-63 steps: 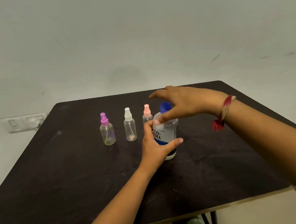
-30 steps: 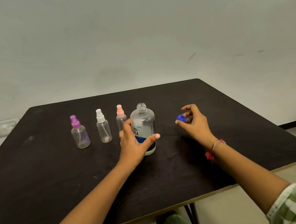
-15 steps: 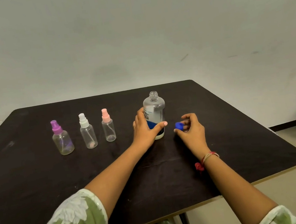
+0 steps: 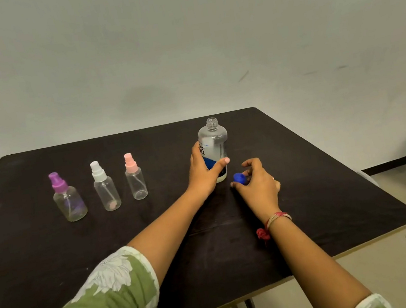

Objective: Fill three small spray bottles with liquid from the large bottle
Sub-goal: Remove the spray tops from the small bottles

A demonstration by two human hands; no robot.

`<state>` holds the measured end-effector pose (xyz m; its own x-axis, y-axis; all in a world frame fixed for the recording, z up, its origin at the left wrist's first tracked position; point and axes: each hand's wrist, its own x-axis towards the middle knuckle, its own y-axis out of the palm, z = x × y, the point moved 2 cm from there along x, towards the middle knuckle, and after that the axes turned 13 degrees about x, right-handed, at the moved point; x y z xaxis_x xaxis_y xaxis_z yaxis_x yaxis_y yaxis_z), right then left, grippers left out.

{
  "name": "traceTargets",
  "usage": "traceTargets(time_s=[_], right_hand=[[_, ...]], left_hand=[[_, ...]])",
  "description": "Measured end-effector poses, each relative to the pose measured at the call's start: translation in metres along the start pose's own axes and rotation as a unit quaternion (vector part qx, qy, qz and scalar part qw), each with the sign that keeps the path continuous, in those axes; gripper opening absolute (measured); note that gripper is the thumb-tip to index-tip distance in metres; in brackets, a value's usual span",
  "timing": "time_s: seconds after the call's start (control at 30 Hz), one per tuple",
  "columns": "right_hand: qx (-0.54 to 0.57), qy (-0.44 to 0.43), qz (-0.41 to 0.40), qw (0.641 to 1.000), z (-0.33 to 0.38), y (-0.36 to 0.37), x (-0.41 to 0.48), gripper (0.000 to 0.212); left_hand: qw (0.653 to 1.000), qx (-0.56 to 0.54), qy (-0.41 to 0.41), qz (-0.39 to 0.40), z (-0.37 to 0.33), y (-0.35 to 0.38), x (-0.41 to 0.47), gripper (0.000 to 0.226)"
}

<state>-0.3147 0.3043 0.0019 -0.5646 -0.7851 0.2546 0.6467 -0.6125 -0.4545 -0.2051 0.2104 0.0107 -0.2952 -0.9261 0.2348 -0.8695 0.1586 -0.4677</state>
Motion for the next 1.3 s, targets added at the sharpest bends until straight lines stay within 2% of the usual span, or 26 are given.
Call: traceTargets(time_s=[0.2, 0.4, 0.57, 0.63, 0.73, 0.83, 0.93, 1.03, 1.17, 1.23, 1.3], right_hand=[[-0.009, 0.007, 0.012, 1.0, -0.001, 0.0, 0.002, 0.057], [-0.02, 0.013, 0.014, 1.0, 0.001, -0.002, 0.001, 0.051], [-0.024, 0.014, 0.013, 1.0, 0.003, -0.001, 0.0, 0.061], [0.012, -0.044, -0.04, 0.998, 0.008, -0.004, -0.003, 0.062], [0.097, -0.233, -0.109, 0.962, 0.023, -0.01, -0.013, 0.05], [0.106, -0.371, -0.078, 0.919, 0.047, -0.002, -0.032, 0.035], [0.146, -0.424, 0.012, 0.894, 0.075, 0.025, -0.057, 0.024], [0.195, -0.374, 0.079, 0.903, 0.097, 0.064, -0.07, 0.031], [0.28, -0.206, 0.079, 0.934, 0.111, 0.111, -0.055, 0.04], [0.303, -0.134, 0.12, 0.936, 0.112, 0.129, -0.044, 0.044], [0.323, -0.099, 0.165, 0.927, 0.11, 0.143, -0.038, 0.048]], left_hand=[[0.999, -0.017, -0.003, -0.027, 0.008, -0.001, -0.009, 0.091], [0.997, -0.07, -0.017, -0.039, 0.021, 0.004, -0.01, 0.068], [0.998, -0.058, -0.023, -0.031, 0.02, -0.002, -0.021, 0.076], [0.998, -0.045, -0.009, -0.038, 0.019, -0.013, -0.035, 0.076], [0.998, -0.027, 0.041, -0.045, 0.021, -0.044, -0.063, 0.063], [0.992, 0.002, 0.081, -0.095, 0.028, -0.088, -0.084, 0.044], [0.979, 0.031, 0.101, -0.173, 0.038, -0.127, -0.093, 0.027], [0.97, 0.037, 0.098, -0.221, 0.048, -0.144, -0.096, 0.022], [0.97, 0.023, 0.085, -0.227, 0.053, -0.143, -0.095, 0.026], [0.973, 0.014, 0.074, -0.219, 0.056, -0.142, -0.094, 0.028], [0.975, 0.001, 0.062, -0.215, 0.059, -0.141, -0.092, 0.026]])
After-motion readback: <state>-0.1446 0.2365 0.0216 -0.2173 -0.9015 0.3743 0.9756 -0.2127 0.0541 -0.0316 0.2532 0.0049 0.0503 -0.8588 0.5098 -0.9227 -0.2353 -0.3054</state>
